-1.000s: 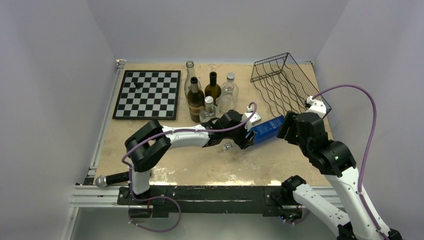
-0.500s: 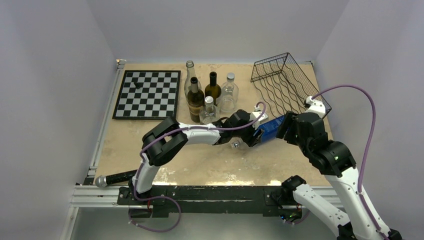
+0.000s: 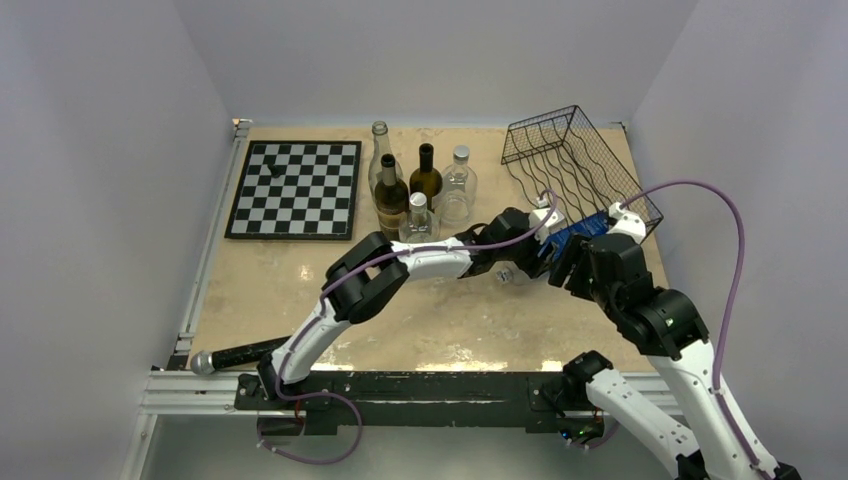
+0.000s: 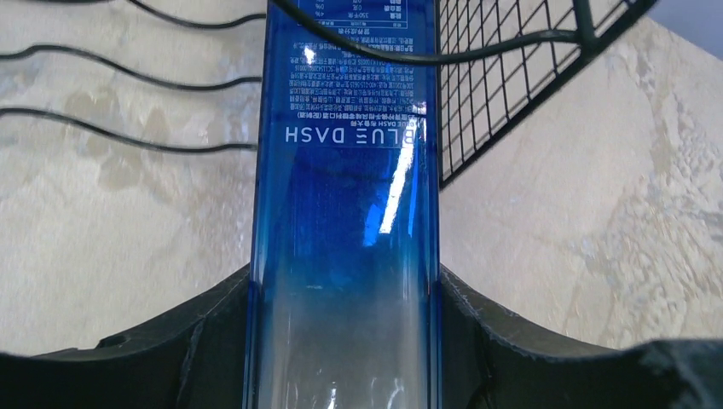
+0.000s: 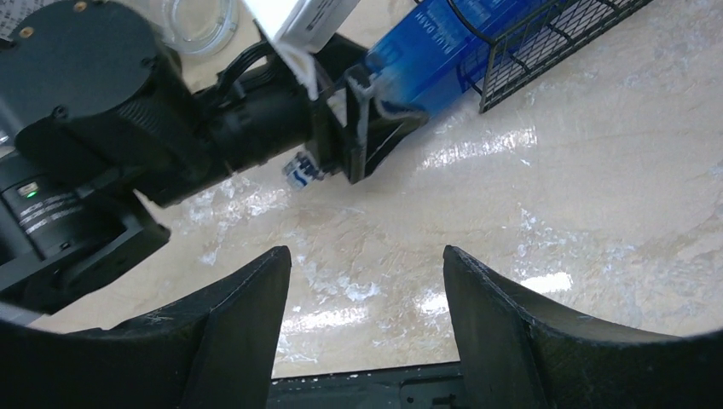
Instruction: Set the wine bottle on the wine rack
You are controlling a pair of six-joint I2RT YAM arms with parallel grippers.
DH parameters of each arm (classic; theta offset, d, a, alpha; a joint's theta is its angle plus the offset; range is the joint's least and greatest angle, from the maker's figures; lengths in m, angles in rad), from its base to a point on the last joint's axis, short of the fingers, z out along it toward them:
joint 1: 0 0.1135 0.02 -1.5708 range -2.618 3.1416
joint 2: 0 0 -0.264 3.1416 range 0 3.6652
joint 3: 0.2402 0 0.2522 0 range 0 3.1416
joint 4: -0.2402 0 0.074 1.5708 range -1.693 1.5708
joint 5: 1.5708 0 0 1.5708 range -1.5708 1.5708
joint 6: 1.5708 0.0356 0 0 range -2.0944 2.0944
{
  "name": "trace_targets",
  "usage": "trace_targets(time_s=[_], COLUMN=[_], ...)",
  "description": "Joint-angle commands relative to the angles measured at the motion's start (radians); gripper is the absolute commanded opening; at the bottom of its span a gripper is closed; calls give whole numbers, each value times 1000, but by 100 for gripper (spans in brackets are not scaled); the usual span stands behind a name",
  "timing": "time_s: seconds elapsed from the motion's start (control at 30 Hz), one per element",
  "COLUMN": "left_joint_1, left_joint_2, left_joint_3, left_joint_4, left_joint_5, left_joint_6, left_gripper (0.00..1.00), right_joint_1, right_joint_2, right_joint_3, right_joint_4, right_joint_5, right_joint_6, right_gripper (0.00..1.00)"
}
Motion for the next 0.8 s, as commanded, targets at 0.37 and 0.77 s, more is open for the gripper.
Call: trace_targets(time_s=[0.37,0.77], left_joint_1=[-19,-19], left_joint_2=[117,202], left_joint_3=[348,452], left_joint_4=[102,83], left_joint_5=[25,17], left_joint_6=[0,-13], left_gripper=[0,15], right_joint_1=[-6,-6], right_joint_2=[-109,-113], right_joint_3=[-21,3], right_joint_4=[-65,-74], right_joint_5=[-25,5], right_joint_6=[55,36], right_gripper=[70,70])
